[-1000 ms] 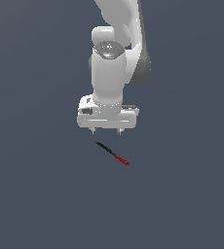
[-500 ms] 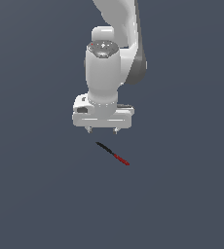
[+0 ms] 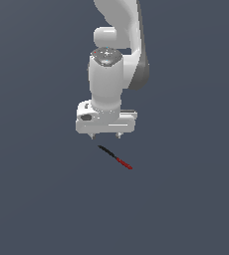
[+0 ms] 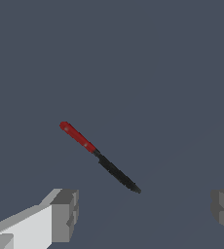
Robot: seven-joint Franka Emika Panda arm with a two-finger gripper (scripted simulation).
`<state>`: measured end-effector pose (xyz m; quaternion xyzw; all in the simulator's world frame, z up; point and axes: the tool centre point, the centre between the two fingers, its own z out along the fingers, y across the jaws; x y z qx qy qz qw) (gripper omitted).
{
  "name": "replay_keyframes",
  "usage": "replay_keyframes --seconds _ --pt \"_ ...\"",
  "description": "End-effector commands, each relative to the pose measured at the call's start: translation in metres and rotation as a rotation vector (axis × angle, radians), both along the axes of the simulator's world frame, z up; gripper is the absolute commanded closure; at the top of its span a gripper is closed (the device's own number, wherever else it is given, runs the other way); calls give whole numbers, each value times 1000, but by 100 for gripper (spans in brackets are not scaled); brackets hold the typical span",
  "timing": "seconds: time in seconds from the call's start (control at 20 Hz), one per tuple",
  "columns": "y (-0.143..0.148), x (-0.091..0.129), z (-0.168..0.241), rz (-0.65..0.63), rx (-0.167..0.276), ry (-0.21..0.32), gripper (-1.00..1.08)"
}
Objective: Pick up the object and move it to a goal position.
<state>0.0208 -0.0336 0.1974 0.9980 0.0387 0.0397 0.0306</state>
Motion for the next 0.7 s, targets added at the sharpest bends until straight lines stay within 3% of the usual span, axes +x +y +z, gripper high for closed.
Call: replay_keyframes --seconds 0.0,0.65 --pt "1 0 -7 39 -3 7 -92" --pt "11 -1 -63 371 -10 58 -92"
